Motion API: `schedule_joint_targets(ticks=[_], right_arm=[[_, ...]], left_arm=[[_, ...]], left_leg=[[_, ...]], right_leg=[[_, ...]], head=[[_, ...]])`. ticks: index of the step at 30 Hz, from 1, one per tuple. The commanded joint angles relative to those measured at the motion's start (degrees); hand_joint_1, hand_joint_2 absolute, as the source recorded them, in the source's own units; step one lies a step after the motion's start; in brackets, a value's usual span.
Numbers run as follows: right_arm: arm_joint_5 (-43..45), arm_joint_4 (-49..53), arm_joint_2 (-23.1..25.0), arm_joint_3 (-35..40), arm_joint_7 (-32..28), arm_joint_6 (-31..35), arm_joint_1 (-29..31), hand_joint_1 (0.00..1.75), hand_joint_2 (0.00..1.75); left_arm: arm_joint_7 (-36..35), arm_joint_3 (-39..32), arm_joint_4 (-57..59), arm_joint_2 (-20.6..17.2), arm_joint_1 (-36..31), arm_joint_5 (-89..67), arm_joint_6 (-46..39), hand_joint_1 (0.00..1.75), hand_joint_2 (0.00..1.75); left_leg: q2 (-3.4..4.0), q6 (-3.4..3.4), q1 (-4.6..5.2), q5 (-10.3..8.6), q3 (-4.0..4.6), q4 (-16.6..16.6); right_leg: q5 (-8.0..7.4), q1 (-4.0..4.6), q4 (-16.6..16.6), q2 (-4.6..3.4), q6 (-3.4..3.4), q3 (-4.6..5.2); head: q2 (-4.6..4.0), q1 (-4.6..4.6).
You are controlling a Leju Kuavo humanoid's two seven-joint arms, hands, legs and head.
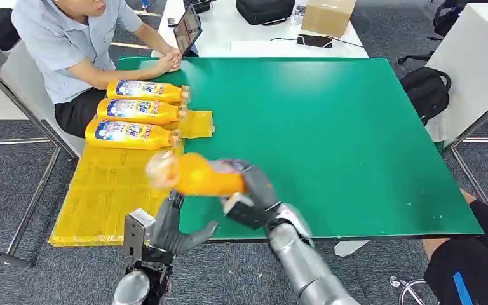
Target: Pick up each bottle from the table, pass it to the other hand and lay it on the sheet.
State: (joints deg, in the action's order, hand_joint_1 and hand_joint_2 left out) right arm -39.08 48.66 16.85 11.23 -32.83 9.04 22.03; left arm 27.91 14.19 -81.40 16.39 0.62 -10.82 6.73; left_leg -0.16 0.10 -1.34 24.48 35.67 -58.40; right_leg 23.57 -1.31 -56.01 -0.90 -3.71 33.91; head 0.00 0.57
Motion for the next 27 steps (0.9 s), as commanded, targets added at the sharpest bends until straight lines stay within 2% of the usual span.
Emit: schedule_joint_targets(ticks=[1, 4, 12, 13, 14, 15, 16, 17, 18, 20, 23, 27], right_arm=[[-4.8, -10.2, 3.0, 14.0, -0.5, 5.3, 1.8, 1.75, 1.75], [-4.3, -10.7, 3.2, 17.1, -0.1, 6.6, 1.8, 1.75, 1.75], [0.0, -11.6, 3.2, 22.9, 1.7, 5.4, 2.0, 1.75, 1.75], [0.2, -12.2, 3.2, 23.5, 2.0, 5.9, 2.2, 1.75, 1.75], [0.7, -12.5, 3.2, 23.8, 2.2, 5.5, 2.2, 1.75, 1.75], [1.3, -12.8, 3.2, 24.1, 2.3, 5.3, 2.2, 1.75, 1.75], [1.9, -13.3, 3.2, 24.7, 2.5, 4.5, 2.3, 1.38, 1.75], [2.5, -13.4, 3.2, 25.1, 2.6, 5.1, 2.1, 0.14, 0.0], [2.9, -13.3, 3.2, 25.5, 2.6, 5.1, 1.8, 0.0, 0.0], [2.9, -13.4, 3.2, 26.7, 2.1, 5.6, 1.5, 0.0, 0.0], [2.1, -14.1, 3.2, 28.1, 1.4, 6.6, 1.2, 0.0, 0.0], [2.5, -15.1, 3.2, 29.4, -0.9, 8.7, 1.5, 0.0, 0.0]], left_arm=[[-8.3, -0.8, 3.3, 1.2, -4.3, 8.6, 2.8, 0.0, 1.75], [-4.9, -0.3, 3.9, 1.1, -4.7, 8.9, 1.3, 0.0, 1.75], [-4.5, 0.8, 1.8, 0.8, -5.5, 12.4, 3.8, 0.02, 1.75], [-4.4, 0.7, 1.8, 0.9, -5.6, 12.5, 3.6, 1.5, 1.75], [-4.2, 0.4, 1.9, 1.1, -5.7, 12.6, 3.3, 1.66, 1.75], [-4.2, 0.1, 2.1, 1.1, -6.0, 12.7, 3.1, 1.75, 1.75], [-4.2, -0.5, 2.4, 1.5, -6.1, 12.8, 2.0, 1.75, 1.75], [-3.6, -1.2, 2.5, 1.8, -6.2, 12.6, 0.5, 1.75, 1.75], [-3.6, -1.5, 2.5, 1.9, -6.5, 12.5, 0.1, 1.75, 1.75], [-2.3, -2.4, 2.2, 2.3, -7.1, 10.8, -3.3, 1.75, 1.75], [-5.1, -3.5, 3.7, 2.7, -8.8, 12.8, -4.2, 1.75, 1.75], [-5.2, -3.3, 6.2, 1.9, -11.1, 13.3, -5.1, 1.75, 1.75]], left_leg=[[-0.04, 0.06, 0.0, 0.05, -0.19, 0.0], [0.05, 0.05, 0.02, 0.05, -0.17, 0.1], [-0.04, 0.03, 0.0, 0.03, -0.03, 0.0], [-0.08, 0.05, 0.0, 0.07, -0.13, 0.0], [-0.09, 0.04, -0.01, 0.04, -0.07, 0.0], [-0.1, 0.05, 0.0, 0.06, -0.15, 0.0], [-0.12, 0.04, 0.0, 0.02, -0.03, 0.0], [-0.17, 0.06, -0.01, 0.04, -0.15, 0.0], [-0.11, 0.03, -0.02, 0.01, -0.02, 0.0], [-0.17, 0.07, -0.02, 0.07, -0.19, 0.0], [-0.23, 0.07, -0.04, 0.07, -0.14, 0.0], [-0.22, 0.03, -0.01, -0.02, -0.02, 0.0]], right_leg=[[0.08, 0.03, 0.0, 0.12, 0.17, -0.21], [0.05, 0.01, 0.0, 0.06, 0.13, -0.2], [0.06, 0.01, 0.0, 0.14, 0.13, -0.07], [0.11, 0.03, 0.0, 0.21, 0.19, -0.18], [0.08, 0.03, 0.0, 0.19, 0.16, -0.12], [0.11, 0.04, 0.0, 0.22, 0.21, -0.19], [0.07, 0.02, 0.0, 0.22, 0.13, -0.09], [0.12, 0.04, 0.0, 0.3, 0.2, -0.22], [0.05, 0.03, 0.0, 0.2, 0.12, -0.06], [0.14, 0.05, 0.0, 0.31, 0.21, -0.27], [0.15, 0.08, 0.0, 0.36, 0.2, -0.24], [0.07, 0.02, 0.0, 0.31, 0.12, -0.07]], head=[[0.0, 0.0], [0.0, 0.02], [0.0, -0.02], [0.0, 0.02], [0.0, 0.0], [0.0, 0.02], [0.0, 0.0], [0.0, 0.02], [0.0, 0.0], [0.0, 0.0], [0.0, 0.02], [0.0, 0.02]])
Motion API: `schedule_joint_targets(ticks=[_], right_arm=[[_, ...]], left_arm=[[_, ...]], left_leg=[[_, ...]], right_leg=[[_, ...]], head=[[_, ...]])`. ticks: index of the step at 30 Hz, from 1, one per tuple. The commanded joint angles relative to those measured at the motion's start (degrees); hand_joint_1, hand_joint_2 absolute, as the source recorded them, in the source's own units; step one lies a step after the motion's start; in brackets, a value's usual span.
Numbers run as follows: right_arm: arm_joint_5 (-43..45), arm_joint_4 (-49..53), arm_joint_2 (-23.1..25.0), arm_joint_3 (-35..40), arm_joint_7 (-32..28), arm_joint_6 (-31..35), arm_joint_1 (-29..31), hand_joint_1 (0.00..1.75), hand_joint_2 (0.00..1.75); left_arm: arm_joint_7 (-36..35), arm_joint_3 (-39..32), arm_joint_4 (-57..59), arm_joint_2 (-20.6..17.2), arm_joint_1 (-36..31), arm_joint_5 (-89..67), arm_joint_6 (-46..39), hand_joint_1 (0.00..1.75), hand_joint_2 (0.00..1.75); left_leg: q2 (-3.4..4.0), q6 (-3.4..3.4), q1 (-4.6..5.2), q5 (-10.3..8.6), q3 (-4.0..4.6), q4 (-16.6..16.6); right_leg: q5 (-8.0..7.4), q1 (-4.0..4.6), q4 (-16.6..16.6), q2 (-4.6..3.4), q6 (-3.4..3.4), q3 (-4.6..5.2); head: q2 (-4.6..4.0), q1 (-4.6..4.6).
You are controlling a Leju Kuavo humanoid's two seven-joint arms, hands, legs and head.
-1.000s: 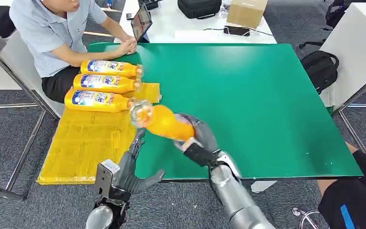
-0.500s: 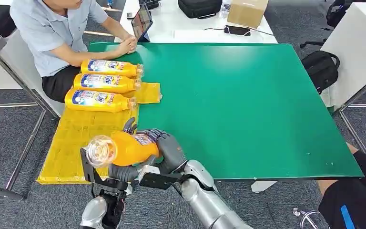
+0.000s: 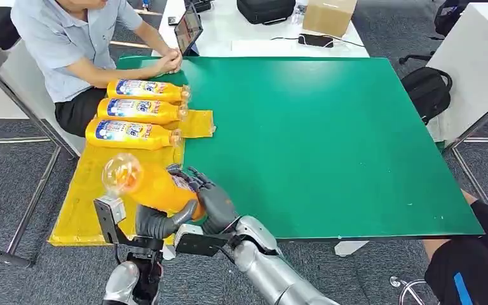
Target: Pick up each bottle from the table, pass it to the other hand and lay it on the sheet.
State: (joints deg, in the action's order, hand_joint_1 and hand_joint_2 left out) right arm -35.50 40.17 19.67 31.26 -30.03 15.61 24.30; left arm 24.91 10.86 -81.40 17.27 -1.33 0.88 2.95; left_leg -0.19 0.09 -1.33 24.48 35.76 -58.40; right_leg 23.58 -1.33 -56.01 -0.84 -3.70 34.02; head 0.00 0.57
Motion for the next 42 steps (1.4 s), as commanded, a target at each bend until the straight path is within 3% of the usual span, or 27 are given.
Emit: schedule_joint_targets(ticks=[1, 8, 13, 16, 24, 28, 33, 42], right_arm=[[-0.5, -6.5, 0.3, 9.1, -4.2, 2.2, -0.7, 0.0, 0.0], [-0.5, -3.8, -0.2, 5.3, -8.5, 7.7, -0.8, 0.0, 0.0], [-3.5, 0.0, -0.8, 3.8, -8.1, 9.7, -1.8, 0.0, 0.0], [-7.6, 0.5, -0.8, 4.2, -6.5, 12.5, -1.3, 0.0, 0.0], [-7.6, -3.0, 0.3, 4.6, -6.6, 10.3, -0.4, 0.0, 0.0], [-6.1, -2.5, 0.3, 5.0, -7.4, 7.2, 0.1, 0.0, 0.0], [-6.0, -3.3, 0.3, 4.9, -8.0, 5.2, 0.4, 0.0, 0.0], [-3.6, -5.2, 0.3, 6.3, -9.5, 3.9, 0.8, 0.0, 0.0]], left_arm=[[-2.7, -0.2, 6.6, 0.9, -9.5, 2.1, -1.4, 1.75, 1.75], [-5.6, 0.5, 10.9, -4.5, -12.5, -8.2, -7.8, 1.75, 1.75], [-7.8, -3.0, 13.2, -6.4, -15.7, -14.7, -9.7, 1.75, 1.75], [-9.6, -6.3, 19.5, -8.7, -20.9, -22.1, -12.4, 1.75, 1.75], [-9.7, -14.5, 33.0, -11.3, -29.9, -32.7, -14.5, 1.75, 1.75], [-12.5, -8.9, 41.3, -15.6, -34.9, -49.1, -18.9, 1.75, 1.75], [-15.4, -2.4, 55.0, -19.4, -40.7, -63.6, -16.7, 1.75, 1.75], [-15.8, 2.9, 60.9, -22.0, -42.3, -71.9, -11.2, 1.75, 1.75]], left_leg=[[-0.29, 0.06, -0.02, 0.0, -0.18, 0.0], [-0.24, 0.04, -0.02, -0.01, -0.23, 0.1], [-0.11, 0.02, -0.01, 0.0, -0.19, 0.1], [-0.22, 0.02, -0.01, -0.02, -0.24, 0.1], [-0.03, -0.09, -0.03, -0.12, -0.12, 0.1], [-0.1, -0.08, -0.03, -0.11, -0.21, 0.1], [-0.05, -0.11, -0.05, -0.13, -0.14, 0.0], [0.11, -0.08, -0.03, -0.08, -0.28, 0.1]], right_leg=[[0.1, 0.06, 0.0, 0.37, 0.17, -0.28], [0.08, 0.06, 0.1, 0.33, 0.19, -0.31], [0.05, 0.05, 0.0, 0.18, 0.17, -0.23], [0.1, 0.06, 0.0, 0.32, 0.22, -0.29], [0.0, 0.06, -0.1, 0.1, 0.14, -0.1], [0.06, 0.08, -0.2, 0.21, 0.23, -0.23], [0.03, 0.08, -0.2, 0.14, 0.17, -0.14], [0.02, 0.06, -0.1, -0.01, 0.2, -0.24]], head=[[0.0, 0.02], [0.0, 0.02], [0.0, 0.02], [0.0, 0.04], [0.0, 0.02], [0.0, 0.02], [0.0, 0.02], [0.0, 0.04]])
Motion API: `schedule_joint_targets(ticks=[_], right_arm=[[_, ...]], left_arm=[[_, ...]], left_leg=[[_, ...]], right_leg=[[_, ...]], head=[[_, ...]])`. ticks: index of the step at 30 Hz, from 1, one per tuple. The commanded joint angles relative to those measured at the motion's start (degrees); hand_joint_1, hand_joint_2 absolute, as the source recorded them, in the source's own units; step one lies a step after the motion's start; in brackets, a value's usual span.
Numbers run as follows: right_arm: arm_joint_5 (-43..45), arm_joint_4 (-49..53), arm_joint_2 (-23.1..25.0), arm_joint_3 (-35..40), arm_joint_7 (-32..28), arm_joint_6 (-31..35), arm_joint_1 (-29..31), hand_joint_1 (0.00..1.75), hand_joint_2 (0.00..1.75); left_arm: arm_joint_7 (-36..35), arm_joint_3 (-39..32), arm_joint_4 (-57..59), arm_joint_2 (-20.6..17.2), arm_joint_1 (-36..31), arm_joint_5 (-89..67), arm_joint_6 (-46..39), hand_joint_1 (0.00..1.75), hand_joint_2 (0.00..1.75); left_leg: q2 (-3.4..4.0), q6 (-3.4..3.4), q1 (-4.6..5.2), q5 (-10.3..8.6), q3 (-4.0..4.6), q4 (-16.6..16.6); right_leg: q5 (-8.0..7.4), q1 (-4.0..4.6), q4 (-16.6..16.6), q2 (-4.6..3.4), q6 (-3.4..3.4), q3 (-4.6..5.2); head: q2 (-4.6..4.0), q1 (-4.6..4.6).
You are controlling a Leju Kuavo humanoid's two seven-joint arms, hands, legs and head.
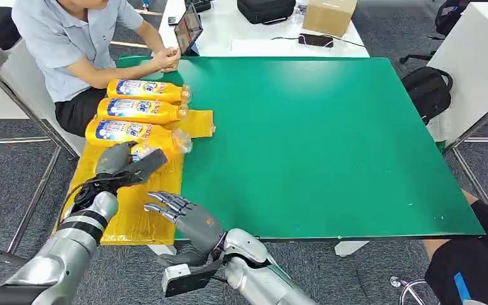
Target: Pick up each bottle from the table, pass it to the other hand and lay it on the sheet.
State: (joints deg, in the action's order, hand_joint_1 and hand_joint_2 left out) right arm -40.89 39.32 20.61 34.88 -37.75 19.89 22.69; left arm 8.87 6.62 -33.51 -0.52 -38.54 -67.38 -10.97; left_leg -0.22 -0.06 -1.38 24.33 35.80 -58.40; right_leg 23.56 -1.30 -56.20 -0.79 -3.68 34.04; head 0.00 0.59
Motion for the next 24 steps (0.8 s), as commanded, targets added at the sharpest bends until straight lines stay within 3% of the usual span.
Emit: schedule_joint_targets(ticks=[1, 8, 9, 10, 11, 16, 21, 24], right_arm=[[1.8, -4.3, -0.6, 2.7, -1.8, -0.5, 2.5, 0.0, 0.0], [3.4, -3.4, -0.6, 2.6, -2.3, -0.7, 2.9, 0.0, 0.0], [3.4, -3.1, -0.6, 2.9, -2.3, -0.4, 3.0, 0.0, 0.0], [3.5, -3.0, -0.7, 2.9, -2.3, -0.4, 3.1, 0.0, 0.0], [3.7, -2.8, -0.6, 3.1, -2.3, -0.5, 3.1, 0.0, 0.0], [5.0, -1.8, -0.9, 3.8, -2.3, -0.9, 3.1, 0.0, 0.0], [8.6, -1.9, -1.6, 7.3, -2.3, 0.5, 3.7, 0.0, 0.0], [9.9, -2.2, -1.8, 8.5, -2.3, 1.0, 4.0, 0.0, 0.0]], left_arm=[[0.2, 7.1, 13.0, -4.4, -5.3, -3.6, 2.8, 1.75, 1.75], [3.4, 9.0, 11.8, -6.1, -6.3, -4.2, 6.5, 1.71, 1.75], [4.0, 10.3, 12.0, -6.3, -6.8, -5.0, 7.5, 1.19, 1.75], [4.2, 10.7, 12.0, -6.4, -7.1, -5.1, 7.9, 0.47, 1.75], [4.4, 11.3, 12.1, -6.4, -7.5, -5.4, 8.3, 0.0, 1.75], [7.4, 11.0, 11.8, -5.8, -8.2, -3.3, 9.9, 0.0, 1.75], [16.9, 2.5, 4.9, -4.8, -3.3, 15.0, 20.1, 0.0, 1.75], [15.4, 2.7, 1.1, -4.6, -0.8, 20.5, 22.6, 0.0, 1.75]], left_leg=[[0.12, 0.05, 0.0, 0.04, -0.19, 0.0], [0.15, 0.02, -0.01, 0.02, -0.28, 0.0], [0.16, 0.0, -0.02, 0.01, -0.31, 0.0], [0.13, -0.03, 0.01, -0.02, -0.24, 0.0], [0.15, -0.03, 0.0, 0.0, -0.31, 0.0], [0.09, -0.03, -0.02, -0.02, -0.29, 0.0], [0.06, -0.06, 0.0, -0.05, -0.19, 0.0], [0.12, -0.03, 0.04, -0.02, -0.36, 0.1]], right_leg=[[0.01, 0.02, 0.0, -0.06, 0.11, -0.15], [0.01, 0.06, -0.1, -0.04, 0.21, -0.13], [0.01, 0.07, -0.1, -0.04, 0.24, -0.14], [0.0, 0.03, -0.2, -0.04, 0.17, -0.07], [0.03, 0.06, -0.2, -0.03, 0.22, -0.12], [0.03, 0.07, -0.2, 0.02, 0.22, -0.12], [0.02, 0.03, -0.2, 0.01, 0.12, -0.03], [0.04, -0.01, -0.2, -0.03, 0.17, -0.2]], head=[[0.0, 0.02], [0.0, 0.02], [0.0, 0.0], [0.0, 0.02], [0.0, 0.0], [0.0, 0.02], [0.0, 0.02], [0.0, 0.02]])
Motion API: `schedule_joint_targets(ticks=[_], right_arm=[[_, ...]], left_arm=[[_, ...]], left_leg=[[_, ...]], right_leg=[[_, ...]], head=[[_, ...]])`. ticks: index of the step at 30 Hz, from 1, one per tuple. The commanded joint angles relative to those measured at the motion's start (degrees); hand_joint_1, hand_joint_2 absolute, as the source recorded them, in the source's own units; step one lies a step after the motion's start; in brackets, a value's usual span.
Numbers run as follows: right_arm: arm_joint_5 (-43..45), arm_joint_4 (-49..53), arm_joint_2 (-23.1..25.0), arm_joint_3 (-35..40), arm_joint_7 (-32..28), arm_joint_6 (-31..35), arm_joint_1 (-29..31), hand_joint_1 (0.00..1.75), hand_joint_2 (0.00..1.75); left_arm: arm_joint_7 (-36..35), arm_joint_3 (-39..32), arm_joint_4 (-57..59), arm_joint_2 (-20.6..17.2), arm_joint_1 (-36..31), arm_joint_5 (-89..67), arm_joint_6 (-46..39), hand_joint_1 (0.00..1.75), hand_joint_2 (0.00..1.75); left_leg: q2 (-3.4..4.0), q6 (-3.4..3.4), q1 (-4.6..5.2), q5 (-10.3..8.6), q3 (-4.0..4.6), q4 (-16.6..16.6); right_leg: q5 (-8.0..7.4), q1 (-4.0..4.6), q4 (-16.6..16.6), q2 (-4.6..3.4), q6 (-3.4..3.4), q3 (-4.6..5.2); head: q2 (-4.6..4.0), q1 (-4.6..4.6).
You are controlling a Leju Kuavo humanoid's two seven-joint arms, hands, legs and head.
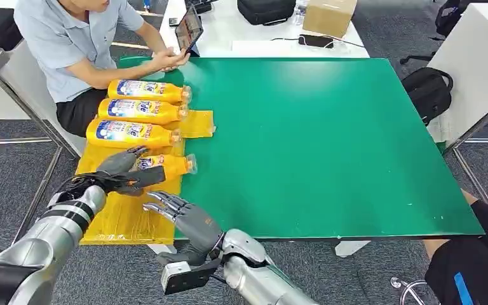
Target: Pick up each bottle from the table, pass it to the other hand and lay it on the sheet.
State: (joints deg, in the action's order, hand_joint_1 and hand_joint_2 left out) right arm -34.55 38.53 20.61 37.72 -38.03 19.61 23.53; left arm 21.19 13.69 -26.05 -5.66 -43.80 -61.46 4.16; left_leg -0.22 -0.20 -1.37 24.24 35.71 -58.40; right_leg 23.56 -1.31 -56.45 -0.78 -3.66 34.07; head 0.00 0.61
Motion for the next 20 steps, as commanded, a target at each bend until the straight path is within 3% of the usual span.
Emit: schedule_joint_targets(ticks=[1, 5, 6, 8, 11, 13, 14, 16, 20], right_arm=[[3.8, -1.6, -1.8, 5.9, -2.0, 1.6, 3.2, 0.0, 0.0], [4.3, -1.6, -2.0, 6.0, -2.0, 2.4, 3.0, 0.0, 0.0], [5.4, 0.3, -2.6, 6.0, -2.0, 1.9, 2.2, 0.0, 0.0], [6.0, 2.1, -3.2, 6.0, -2.0, 2.6, 1.4, 0.0, 0.0], [12.1, 10.2, -5.1, 5.8, -2.0, -0.2, -1.6, 0.0, 0.0], [23.3, 24.1, -6.6, 2.0, -2.0, -1.3, -7.2, 0.0, 0.0], [23.3, 24.4, -6.8, 2.0, -2.0, -1.4, -7.4, 0.0, 0.0], [28.4, 34.9, -4.7, -6.4, -2.0, 0.7, -13.6, 0.0, 0.0], [28.1, 39.8, -5.0, -7.8, -2.0, 1.6, -15.7, 0.0, 0.0]], left_arm=[[4.8, -5.2, -9.3, 1.4, 6.3, 17.9, 7.2, 0.0, 1.75], [3.4, -6.6, -24.3, 4.6, 14.0, 30.6, 9.1, 0.0, 1.75], [4.0, -9.0, -31.2, 7.4, 16.9, 36.8, 8.5, 0.0, 1.75], [1.7, -9.8, -37.8, 9.4, 19.4, 40.8, 7.4, 0.0, 1.75], [1.8, -13.0, -46.8, 12.8, 23.4, 51.2, 6.2, 0.0, 1.75], [2.7, -15.5, -53.2, 15.3, 27.6, 56.7, 4.1, 0.0, 1.75], [3.0, -16.2, -53.8, 15.9, 28.2, 57.4, 3.4, 0.0, 1.75], [4.6, -18.3, -61.2, 19.0, 33.9, 60.4, 0.1, 0.0, 1.75], [5.0, -18.1, -64.1, 20.4, 36.4, 61.6, -1.4, 0.0, 1.75]], left_leg=[[0.08, 0.07, 0.04, 0.03, -0.15, 0.1], [0.04, 0.09, 0.07, 0.02, -0.16, 0.1], [-0.03, 0.14, 0.08, 0.03, -0.23, 0.1], [-0.14, 0.14, 0.04, 0.05, -0.15, 0.1], [-0.19, 0.12, 0.02, 0.06, 0.04, 0.0], [-0.05, 0.1, 0.05, 0.08, 0.04, 0.0], [-0.05, 0.13, 0.04, 0.13, -0.02, 0.0], [0.03, 0.11, 0.06, 0.15, -0.03, 0.0], [-0.04, 0.13, 0.04, 0.28, -0.07, -0.1]], right_leg=[[0.01, -0.02, 0.1, -0.03, 0.09, -0.11], [0.03, -0.04, 0.1, 0.03, 0.11, -0.12], [0.06, -0.03, 0.1, 0.12, 0.15, -0.23], [0.09, 0.0, 0.1, 0.24, 0.13, -0.2], [0.1, 0.01, 0.1, 0.26, 0.09, -0.04], [0.07, -0.01, 0.1, 0.12, 0.09, 0.01], [0.12, 0.01, 0.1, 0.13, 0.13, -0.07], [0.11, -0.01, 0.1, 0.04, 0.13, -0.02], [0.23, 0.02, 0.1, 0.15, 0.17, -0.04]], head=[[0.0, -0.02], [0.0, -0.02], [0.0, 0.0], [0.0, -0.02], [0.0, 0.02], [0.0, 0.02], [0.0, 0.0], [0.0, 0.0], [0.0, -0.04]])
